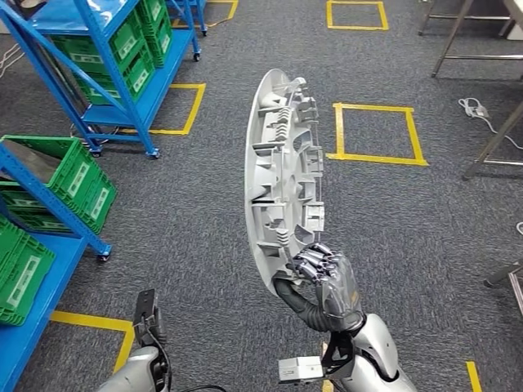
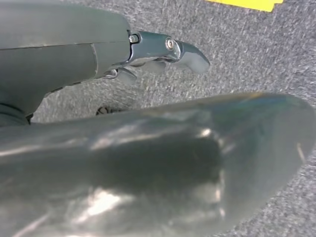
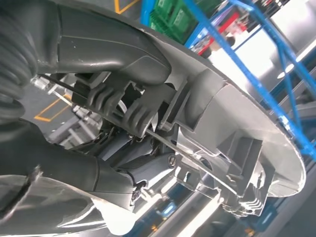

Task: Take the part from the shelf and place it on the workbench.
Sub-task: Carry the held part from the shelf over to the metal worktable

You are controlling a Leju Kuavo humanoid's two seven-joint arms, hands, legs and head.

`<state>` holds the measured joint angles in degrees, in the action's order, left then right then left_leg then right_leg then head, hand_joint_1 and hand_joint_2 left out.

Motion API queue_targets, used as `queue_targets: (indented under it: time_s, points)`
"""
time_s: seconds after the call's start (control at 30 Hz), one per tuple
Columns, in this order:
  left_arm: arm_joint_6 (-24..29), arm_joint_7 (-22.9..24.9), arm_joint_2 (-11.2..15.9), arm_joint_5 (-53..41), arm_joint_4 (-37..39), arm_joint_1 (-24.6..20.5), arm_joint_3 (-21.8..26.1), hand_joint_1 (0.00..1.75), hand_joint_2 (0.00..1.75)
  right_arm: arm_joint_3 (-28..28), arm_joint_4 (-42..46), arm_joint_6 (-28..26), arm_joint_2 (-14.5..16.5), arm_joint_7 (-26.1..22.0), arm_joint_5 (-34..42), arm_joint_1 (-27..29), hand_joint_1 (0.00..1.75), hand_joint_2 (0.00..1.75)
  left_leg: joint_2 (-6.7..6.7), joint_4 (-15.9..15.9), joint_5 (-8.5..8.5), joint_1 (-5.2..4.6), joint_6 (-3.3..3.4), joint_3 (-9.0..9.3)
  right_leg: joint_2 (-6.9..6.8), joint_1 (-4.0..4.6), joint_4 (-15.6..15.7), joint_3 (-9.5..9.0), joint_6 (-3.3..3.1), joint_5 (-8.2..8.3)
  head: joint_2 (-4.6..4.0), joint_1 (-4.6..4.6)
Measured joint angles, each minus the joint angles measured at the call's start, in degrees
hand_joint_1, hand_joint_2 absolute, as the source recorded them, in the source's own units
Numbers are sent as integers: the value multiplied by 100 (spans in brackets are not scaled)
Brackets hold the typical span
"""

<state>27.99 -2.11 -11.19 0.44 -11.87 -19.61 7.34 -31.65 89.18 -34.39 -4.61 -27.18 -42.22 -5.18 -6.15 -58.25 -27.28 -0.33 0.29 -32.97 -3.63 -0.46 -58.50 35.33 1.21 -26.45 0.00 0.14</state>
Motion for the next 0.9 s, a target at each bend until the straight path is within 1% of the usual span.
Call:
queue_targets:
  time_s: [0.03,0.07,0.1,0.13,0.17,0.2,0.23,0.27,0.3,0.33,0.37,0.4,0.43,0.47,0.5,0.53,0.57,0.6,0.63,0.67,0.7,0.73,0.77,0.8,0.83,0.87,0.9]
  points:
    - [-11,6,11,4,0,7,0,0,0,0,0,1,-1,1,-6,3,175,175,-41,-5,-21,11,-26,11,70,0,-3,4,-37,2,0,-6]
    - [-25,8,20,9,0,13,0,0,0,-1,1,1,-1,1,-9,6,175,175,4,-59,-83,31,-52,6,139,1,-1,4,-71,10,0,-9]
    - [-39,8,28,10,0,18,0,0,0,-1,2,0,-1,1,-12,7,175,175,114,-211,-203,51,-76,-43,208,-3,3,2,-105,19,0,-16]
    - [-49,8,37,12,1,25,0,0,0,-2,2,0,-1,3,-13,7,175,175,272,-488,-379,66,-92,-151,275,-7,6,-1,-133,26,0,-26]
    - [-58,11,48,10,1,36,0,0,0,-3,2,-1,-1,5,-14,8,175,175,434,-872,-586,73,-96,-312,347,0,5,-1,-152,28,0,-33]
    - [-63,16,56,7,2,52,0,0,0,-3,1,-1,-1,9,-18,12,175,175,523,-1279,-762,73,-90,-497,426,11,5,-2,-165,29,0,-38]
    - [-62,23,63,3,2,69,0,0,0,-4,1,-1,-1,11,-22,17,175,175,566,-1589,-854,70,-76,-646,513,26,4,-4,-172,29,0,-39]
    - [-63,31,66,-7,2,83,0,0,0,-4,0,-2,-1,14,-26,22,175,175,585,-1712,-831,65,-53,-718,602,41,2,-9,-175,30,0,-38]
    - [-64,39,71,-18,2,90,0,0,0,-4,-1,-3,-1,18,-28,27,175,175,609,-1601,-685,57,-17,-686,695,52,1,-18,-176,30,0,-37]
    - [-65,44,77,-29,2,91,-1,0,0,-4,0,-5,-1,23,-33,28,175,175,671,-1283,-451,44,24,-565,785,57,-1,-29,-176,30,0,-36]
    - [-66,52,86,-40,1,87,-3,0,0,-4,0,-9,-1,33,-44,29,175,175,816,-883,-215,31,65,-406,865,52,-1,-34,-175,30,0,-35]
    - [-67,61,100,-48,1,84,-4,0,0,-4,-1,-16,-1,51,-62,26,175,175,985,-521,-30,29,100,-264,941,47,-7,-29,-166,32,0,-31]
    - [-67,72,110,-57,2,82,-7,0,0,-4,-2,-28,-1,73,-87,26,175,175,1120,-271,64,23,122,-167,1009,33,-10,-8,-149,40,0,-34]
    - [-68,86,116,-68,2,81,-11,0,0,-4,-3,-42,-1,93,-114,29,175,175,1196,-152,74,20,142,-125,1078,15,-10,24,-123,52,0,-43]
    - [-70,97,116,-81,2,76,-17,0,0,-4,-4,-56,-1,109,-144,33,175,175,1170,-113,58,17,155,-113,1149,3,-4,55,-87,71,0,-50]
    - [-71,107,110,-94,2,67,-25,0,0,-4,-5,-68,-1,118,-172,41,175,175,1089,-59,53,23,167,-95,1193,-5,2,81,-55,81,0,-59]
    - [-74,113,102,-103,1,55,-32,0,0,-5,-5,-75,-1,123,-197,49,175,175,1007,-3,64,33,179,-72,1127,6,-20,121,-31,60,0,-61]
    - [-78,115,96,-109,1,45,-40,0,0,-7,-8,-79,-1,127,-219,51,175,175,925,48,85,44,188,-48,980,21,-123,189,-9,-15,0,-46]
    - [-82,117,93,-111,1,39,-46,0,0,-12,-10,-81,-1,129,-233,49,175,175,840,94,104,55,197,-27,789,34,-340,304,10,-146,0,-33]
    - [-86,121,92,-111,1,39,-53,0,0,-18,-14,-82,-1,131,-242,47,175,175,758,105,109,47,205,-18,592,37,-665,470,31,-315,0,-22]
    - [-89,124,92,-111,1,43,-59,0,0,-25,-19,-82,-1,131,-248,43,175,175,672,105,107,45,210,-18,485,26,-1057,660,60,-483,0,-9]
    - [-91,127,95,-110,1,49,-63,0,0,-30,-26,-82,-1,130,-251,43,175,175,581,103,102,44,208,-19,436,9,-1384,822,89,-589,0,-8]
    - [-91,128,94,-110,1,53,-66,0,0,-34,-33,-82,-1,130,-255,46,175,175,492,102,94,47,202,-16,408,-8,-1555,909,117,-605,0,-8]
    - [-91,128,92,-110,1,55,-68,0,0,-38,-41,-82,-1,130,-258,47,175,175,407,100,82,51,190,-11,380,-25,-1502,883,144,-517,0,-6]
    - [-91,131,91,-110,1,53,-69,0,0,-41,-46,-83,-1,131,-263,47,175,175,332,94,68,58,173,-3,326,-41,-1219,733,167,-345,0,-7]
    - [-91,137,89,-110,2,49,-70,0,0,-44,-48,-85,-1,134,-270,47,175,175,264,81,49,64,146,7,212,-50,-797,507,187,-162,0,-5]
    - [-95,145,93,-111,2,43,-70,0,0,-46,-48,-90,-1,144,-279,43,175,175,207,59,23,54,111,10,91,-40,-409,284,182,-33,0,0]
